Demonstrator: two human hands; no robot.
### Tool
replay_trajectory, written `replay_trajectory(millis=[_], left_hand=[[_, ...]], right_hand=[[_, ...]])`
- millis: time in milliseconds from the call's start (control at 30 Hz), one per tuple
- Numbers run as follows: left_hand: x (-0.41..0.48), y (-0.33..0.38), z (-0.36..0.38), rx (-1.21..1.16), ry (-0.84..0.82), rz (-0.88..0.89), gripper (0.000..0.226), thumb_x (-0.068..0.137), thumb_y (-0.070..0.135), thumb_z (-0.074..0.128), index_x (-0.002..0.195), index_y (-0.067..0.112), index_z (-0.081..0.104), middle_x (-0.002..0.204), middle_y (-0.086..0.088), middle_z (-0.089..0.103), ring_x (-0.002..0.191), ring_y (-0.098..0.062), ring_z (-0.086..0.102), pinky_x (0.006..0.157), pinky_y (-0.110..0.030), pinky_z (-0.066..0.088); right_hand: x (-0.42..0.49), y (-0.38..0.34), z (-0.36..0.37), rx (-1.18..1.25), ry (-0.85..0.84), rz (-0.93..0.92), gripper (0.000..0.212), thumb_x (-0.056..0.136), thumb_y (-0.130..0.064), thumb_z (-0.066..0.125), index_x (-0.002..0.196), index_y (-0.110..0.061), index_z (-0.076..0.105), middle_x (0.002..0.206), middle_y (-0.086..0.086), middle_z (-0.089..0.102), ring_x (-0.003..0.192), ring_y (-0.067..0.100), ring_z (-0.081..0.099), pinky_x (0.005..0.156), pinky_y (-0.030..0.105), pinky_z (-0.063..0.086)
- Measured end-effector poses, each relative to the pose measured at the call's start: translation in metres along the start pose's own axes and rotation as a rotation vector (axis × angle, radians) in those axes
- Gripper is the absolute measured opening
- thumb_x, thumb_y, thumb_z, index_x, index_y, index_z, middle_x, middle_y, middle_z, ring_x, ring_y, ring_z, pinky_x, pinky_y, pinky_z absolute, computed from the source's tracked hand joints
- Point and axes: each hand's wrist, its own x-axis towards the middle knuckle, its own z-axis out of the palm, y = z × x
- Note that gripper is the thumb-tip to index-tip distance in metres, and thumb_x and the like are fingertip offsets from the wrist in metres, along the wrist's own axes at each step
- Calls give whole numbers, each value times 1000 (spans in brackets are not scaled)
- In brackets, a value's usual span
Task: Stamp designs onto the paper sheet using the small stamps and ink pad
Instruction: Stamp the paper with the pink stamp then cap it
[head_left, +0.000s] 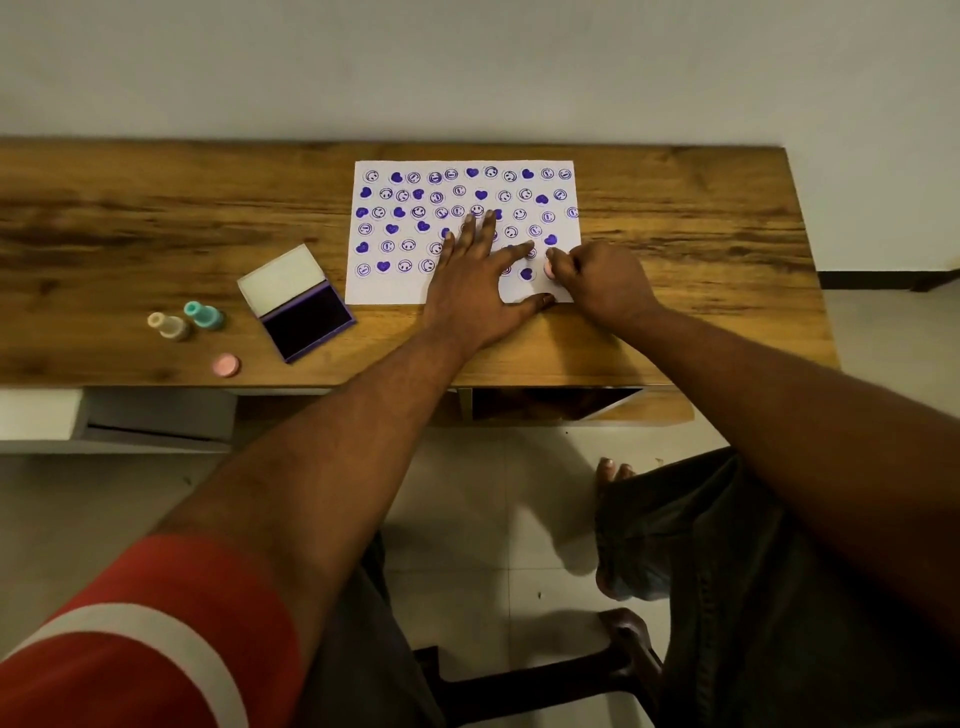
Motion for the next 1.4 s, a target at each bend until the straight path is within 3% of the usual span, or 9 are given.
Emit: replay_trajectory(millis=[100,267,433,567,867,933,1000,1167,1400], left_hand=[[0,-1,0,-19,-2,-1,85,83,88,53,155,42,48,176,-7,14,164,-27,5,131,-46,4],[1,-2,-1,-11,-36,-1,89,82,91,49,157,44,43,177,-4,10,164,-26,1,131,-46,1],[1,0,-2,-42,-14,-7,77,88,76,59,155,41,48,176,-6,14,164,-26,4,132,-48,5],[0,1,-5,-57,-49,-10,75,89,72,62,156,42,46,177,-6,11,164,-26,1,131,-47,2],[1,4,-6,-35,-33,-14,77,88,76,60,156,41,47,177,-6,12,164,-26,4,132,-48,5],[1,3,-6,-20,-40,-5,82,87,81,58,157,41,46,177,-7,12,164,-26,3,131,-47,4],[-1,3,-6,-1,-40,-4,86,85,85,56,157,41,45,177,-8,12,164,-27,3,131,-47,4],[-1,6,-9,-2,-44,-8,89,85,84,56,160,39,41,177,-7,11,164,-29,2,131,-49,3],[-5,-4,-32,-28,33,20,88,86,81,61,158,33,47,176,-7,16,163,-28,8,132,-48,2]], right_hand=[[2,-16,-24,-162,97,-58,56,108,-46,41,82,-4,67,84,21,68,82,39,63,63,34,32],[9,-52,-80,-77,717,-261,51,107,-53,39,74,-19,59,60,-5,47,53,18,43,58,28,23],[-17,-33,-4,-590,-22,-166,41,111,-37,36,121,-7,62,110,18,67,99,36,66,68,38,42],[-11,-38,2,-806,-37,-228,26,108,-18,45,124,-13,65,109,8,66,97,28,68,58,34,39],[-7,-23,0,-900,-83,-403,32,108,-25,44,137,-16,55,115,10,63,100,30,66,60,34,39],[0,-16,-4,-671,-6,-328,36,109,-39,43,126,-14,62,106,14,68,91,32,67,60,33,39],[5,-9,-14,-78,139,-178,48,108,-48,39,96,-13,70,89,15,74,80,34,68,60,36,43],[8,0,-20,880,207,254,48,107,-49,41,73,-23,63,53,-13,64,46,-3,57,47,20,40],[16,-1,-17,899,227,349,33,102,-44,55,91,-20,75,75,-9,73,61,3,64,54,23,49]])
